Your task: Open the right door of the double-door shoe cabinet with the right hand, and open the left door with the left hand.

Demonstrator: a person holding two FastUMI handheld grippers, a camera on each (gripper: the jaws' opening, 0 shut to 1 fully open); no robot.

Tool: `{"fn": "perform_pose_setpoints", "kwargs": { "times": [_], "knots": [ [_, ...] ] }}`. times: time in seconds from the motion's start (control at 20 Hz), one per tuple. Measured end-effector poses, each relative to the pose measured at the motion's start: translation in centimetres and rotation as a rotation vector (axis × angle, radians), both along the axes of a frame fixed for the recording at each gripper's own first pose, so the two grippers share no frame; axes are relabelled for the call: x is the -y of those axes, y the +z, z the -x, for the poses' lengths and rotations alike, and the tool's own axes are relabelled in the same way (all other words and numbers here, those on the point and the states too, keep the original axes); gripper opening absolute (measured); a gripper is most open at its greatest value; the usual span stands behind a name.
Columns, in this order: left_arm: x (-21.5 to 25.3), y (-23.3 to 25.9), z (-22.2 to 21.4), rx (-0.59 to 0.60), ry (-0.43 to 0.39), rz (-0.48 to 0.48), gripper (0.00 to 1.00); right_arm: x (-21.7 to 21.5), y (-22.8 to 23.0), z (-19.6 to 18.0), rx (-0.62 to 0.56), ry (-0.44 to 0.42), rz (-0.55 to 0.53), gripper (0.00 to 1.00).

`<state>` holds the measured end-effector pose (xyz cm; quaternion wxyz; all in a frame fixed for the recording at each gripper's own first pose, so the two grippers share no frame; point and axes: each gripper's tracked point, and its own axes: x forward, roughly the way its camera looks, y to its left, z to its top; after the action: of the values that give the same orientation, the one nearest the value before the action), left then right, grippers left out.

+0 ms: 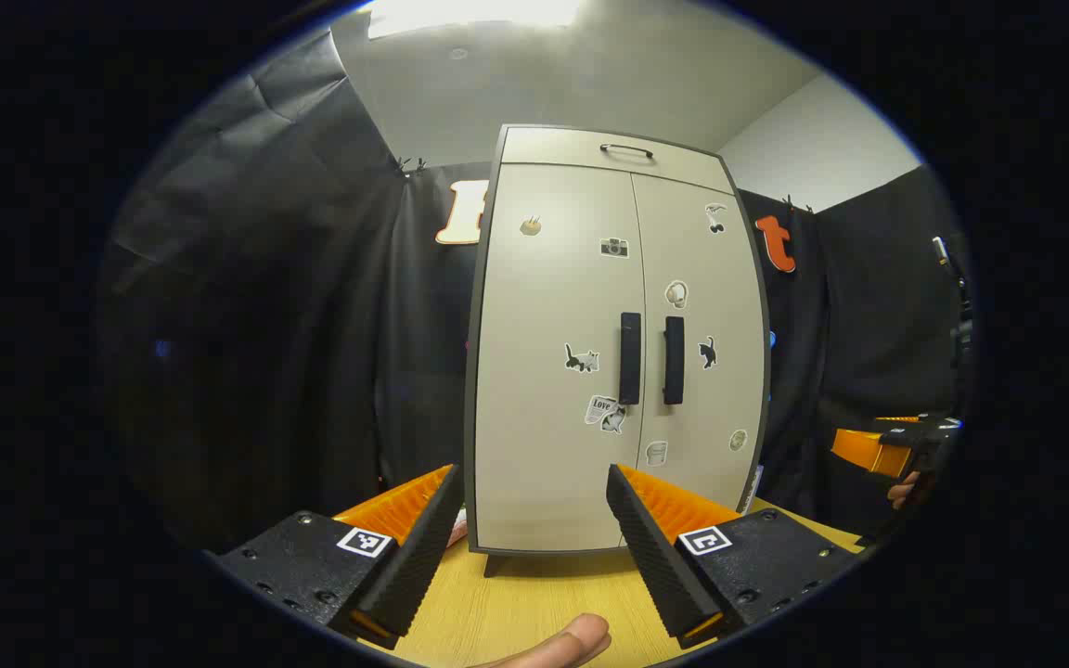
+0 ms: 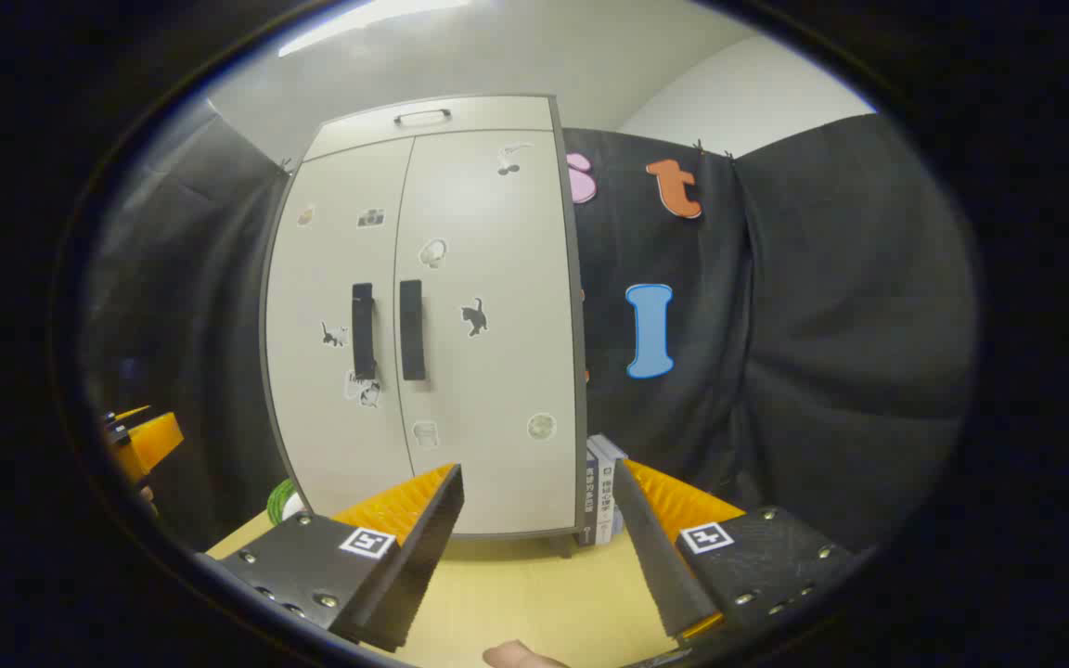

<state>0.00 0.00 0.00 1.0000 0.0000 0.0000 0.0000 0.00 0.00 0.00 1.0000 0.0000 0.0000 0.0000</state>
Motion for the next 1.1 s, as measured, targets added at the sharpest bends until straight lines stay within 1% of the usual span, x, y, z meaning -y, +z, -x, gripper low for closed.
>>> {"fn": "perform_pose_setpoints", "kwargs": {
  "times": [0.05, 0.15, 0.2, 0.25, 0.35, 0.45, 0.55, 0.6, 0.65, 0.7, 0.75, 1.05, 1.1],
  "knots": [
    [-0.2, -0.1, -0.1, -0.004, 0.002, -0.009, 0.96, -0.1, 0.0, -0.2, -0.002, 0.000, 0.007, 0.96],
    [-0.1, 0.4, -0.6, 0.003, 0.005, -0.024, 0.97, -0.4, -0.2, -0.5, -0.001, 0.000, 0.020, 0.96],
    [0.0, 0.6, -0.7, 0.007, 0.002, -0.028, 0.97, -0.6, -0.4, -0.6, -0.001, 0.003, 0.025, 0.98],
    [0.3, 0.6, -0.8, 0.010, -0.005, -0.029, 0.96, -0.9, -0.5, -0.6, 0.000, 0.007, 0.030, 0.98],
    [0.7, 0.5, -0.8, 0.010, -0.020, -0.022, 0.96, -1.3, -0.6, -0.9, -0.001, 0.016, 0.037, 0.94],
    [0.8, 0.3, -0.6, 0.006, -0.026, -0.011, 0.96, -1.4, -1.0, -0.9, -0.004, 0.021, 0.042, 0.96],
    [0.4, 0.3, -0.6, 0.005, -0.017, -0.006, 0.96, -1.5, -0.9, -0.8, -0.005, 0.024, 0.045, 0.96],
    [0.1, 0.3, -0.6, 0.005, -0.006, -0.007, 0.96, -1.4, -0.9, -0.8, -0.004, 0.024, 0.046, 0.94],
    [-0.2, 0.4, -0.7, 0.006, 0.007, -0.009, 0.96, -1.4, -0.9, -0.7, -0.003, 0.024, 0.045, 0.96],
    [-0.4, 0.3, -0.7, 0.002, 0.018, -0.012, 0.96, -1.3, -0.9, -0.7, -0.003, 0.025, 0.044, 0.94],
    [-0.5, 0.2, -0.6, -0.002, 0.024, -0.015, 0.96, -1.2, -1.0, -0.7, -0.001, 0.026, 0.042, 0.96],
    [0.3, -0.3, -0.4, -0.017, -0.005, -0.004, 0.96, -0.8, -0.8, -1.0, 0.002, 0.027, 0.033, 0.96],
    [0.3, -0.3, -0.3, -0.015, -0.010, -0.002, 0.97, -0.9, -0.9, -1.3, 0.005, 0.032, 0.029, 0.94]
  ]
}}
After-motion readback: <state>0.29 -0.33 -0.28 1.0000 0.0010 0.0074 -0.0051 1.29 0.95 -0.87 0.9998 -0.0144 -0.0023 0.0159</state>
